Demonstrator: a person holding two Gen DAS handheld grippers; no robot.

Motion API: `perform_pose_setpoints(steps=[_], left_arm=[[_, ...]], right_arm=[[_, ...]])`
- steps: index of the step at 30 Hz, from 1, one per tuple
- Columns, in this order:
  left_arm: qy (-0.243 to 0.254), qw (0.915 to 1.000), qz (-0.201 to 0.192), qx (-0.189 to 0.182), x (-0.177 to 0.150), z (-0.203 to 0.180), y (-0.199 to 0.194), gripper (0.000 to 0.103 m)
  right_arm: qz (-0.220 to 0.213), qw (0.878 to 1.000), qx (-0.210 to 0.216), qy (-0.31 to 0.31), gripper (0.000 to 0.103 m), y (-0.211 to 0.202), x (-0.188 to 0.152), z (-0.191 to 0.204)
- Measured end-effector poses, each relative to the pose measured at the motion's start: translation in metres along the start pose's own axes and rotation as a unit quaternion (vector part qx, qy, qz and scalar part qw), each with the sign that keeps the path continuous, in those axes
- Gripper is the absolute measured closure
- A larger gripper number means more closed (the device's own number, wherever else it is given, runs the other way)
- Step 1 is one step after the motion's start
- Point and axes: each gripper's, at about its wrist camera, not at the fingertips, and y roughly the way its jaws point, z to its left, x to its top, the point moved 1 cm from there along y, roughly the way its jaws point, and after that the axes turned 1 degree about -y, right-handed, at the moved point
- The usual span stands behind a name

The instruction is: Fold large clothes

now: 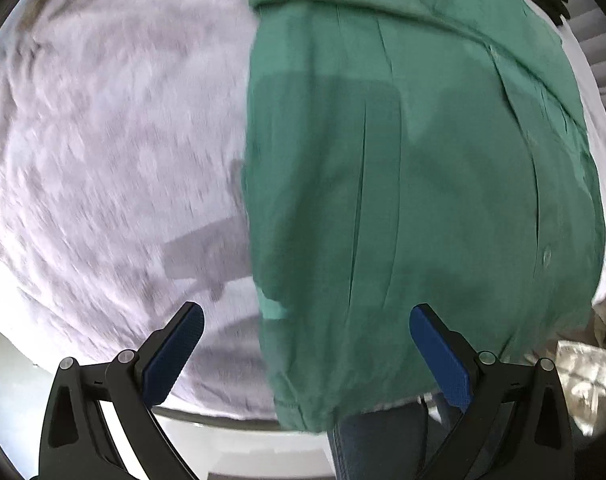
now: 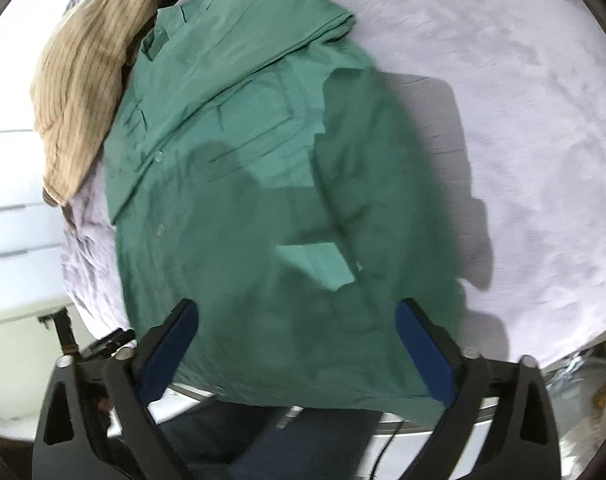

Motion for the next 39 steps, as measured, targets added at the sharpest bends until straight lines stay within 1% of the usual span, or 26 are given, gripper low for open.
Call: perform_pose_setpoints(steps=[1,4,6,8,9,13,14,15,16,18,19,20,23,24,25,26,27,28,29,31,32,33,35,36,37,39], left_arm=[[0.001,0.9999,0.011,-0.008,-0.005,0.002,0.005,0.0],[0.001,0.9985,0.046,-0.031,-0.019,0.009,0.019,0.0],[-0.003,0.9971,0.064,-0.041,-0.025,0.014,0.028,0.0],[-0.013,0.9954,0.076,-0.057,-0.029,0.017,0.034,0.0],[-0.02,0.9943,0.08,-0.068,-0.031,0.019,0.037,0.0],[-0.03,0.9918,0.092,-0.083,-0.03,0.023,0.047,0.0],[-0.031,0.9916,0.092,-0.085,-0.03,0.023,0.049,0.0],[-0.031,0.9914,0.093,-0.087,-0.027,0.026,0.049,0.0],[-0.032,0.991,0.093,-0.09,-0.025,0.027,0.048,0.0],[-0.032,0.9902,0.09,-0.103,-0.025,0.03,0.046,0.0],[-0.032,0.9897,0.087,-0.109,-0.022,0.027,0.044,0.002],[-0.031,0.9895,0.084,-0.114,-0.02,0.027,0.04,0.004],[-0.026,0.9905,0.083,-0.107,-0.016,0.027,0.038,0.004],[-0.024,0.9908,0.084,-0.103,-0.017,0.026,0.04,0.011],[-0.023,0.9921,0.084,-0.091,-0.018,0.023,0.042,0.016],[-0.022,0.9931,0.085,-0.078,-0.018,0.024,0.043,0.031],[-0.021,0.9935,0.085,-0.074,-0.018,0.027,0.041,0.057],[-0.019,0.9931,0.085,-0.078,-0.018,0.025,0.04,0.065],[-0.01,0.9918,0.083,-0.096,-0.016,0.027,0.032,0.074],[0.006,0.9907,0.078,-0.111,-0.015,0.025,0.019,0.078],[0.014,0.9883,0.073,-0.133,-0.013,0.025,0.007,0.078],[0.012,0.9855,0.069,-0.155,-0.009,0.027,-0.003,0.078],[-0.005,0.9795,0.054,-0.194,-0.001,0.033,-0.022,0.078],[-0.018,0.9759,0.042,-0.213,0.007,0.037,-0.031,0.078],[-0.031,0.9724,0.027,-0.23,0.019,0.043,-0.043,0.078],[-0.055,0.9658,-0.01,-0.253,0.041,0.055,-0.06,0.078]], right_arm=[[0.005,1.0,-0.015,-0.003,0.022,0.0,-0.003,-0.007],[0.017,0.999,-0.048,0.004,0.022,0.005,-0.011,-0.03],[0.027,0.998,-0.055,0.018,0.022,0.012,-0.018,-0.044],[0.046,0.998,-0.039,0.035,0.022,0.022,-0.025,-0.057],[0.06,0.997,-0.02,0.045,0.022,0.031,-0.03,-0.063],[0.081,0.995,0.02,0.05,0.021,0.048,-0.041,-0.062],[0.082,0.994,0.04,0.054,0.021,0.049,-0.042,-0.059],[0.08,0.992,0.075,0.057,0.021,0.047,-0.043,-0.054],[0.077,0.991,0.097,0.059,0.021,0.044,-0.043,-0.051],[0.069,0.984,0.152,0.06,0.021,0.035,-0.041,-0.041],[0.068,0.982,0.164,0.059,0.021,0.033,-0.04,-0.037],[0.072,0.982,0.163,0.058,0.021,0.034,-0.038,-0.034],[0.105,0.985,0.119,0.07,0.024,0.05,-0.037,-0.036],[0.115,0.985,0.105,0.071,0.033,0.055,-0.039,-0.037],[0.119,0.987,0.089,0.065,0.047,0.057,-0.041,-0.036],[0.118,0.987,0.089,0.059,0.056,0.056,-0.041,-0.034],[0.114,0.987,0.1,0.058,0.077,0.053,-0.04,-0.033],[0.105,0.985,0.122,0.057,0.081,0.047,-0.04,-0.029],[0.099,0.984,0.135,0.054,0.083,0.04,-0.038,-0.026],[0.07,0.975,0.204,0.06,0.087,0.021,-0.035,-0.014],[0.058,0.97,0.227,0.064,0.087,0.016,-0.032,-0.011],[0.036,0.961,0.263,0.074,0.087,0.006,-0.028,-0.005],[0.0,0.947,0.309,0.087,0.087,-0.007,-0.02,0.005],[-0.021,0.936,0.339,0.096,0.087,-0.013,-0.011,0.011],[-0.033,0.929,0.355,0.101,0.087,-0.016,-0.004,0.015],[-0.046,0.921,0.373,0.103,0.087,-0.016,0.011,0.024]])
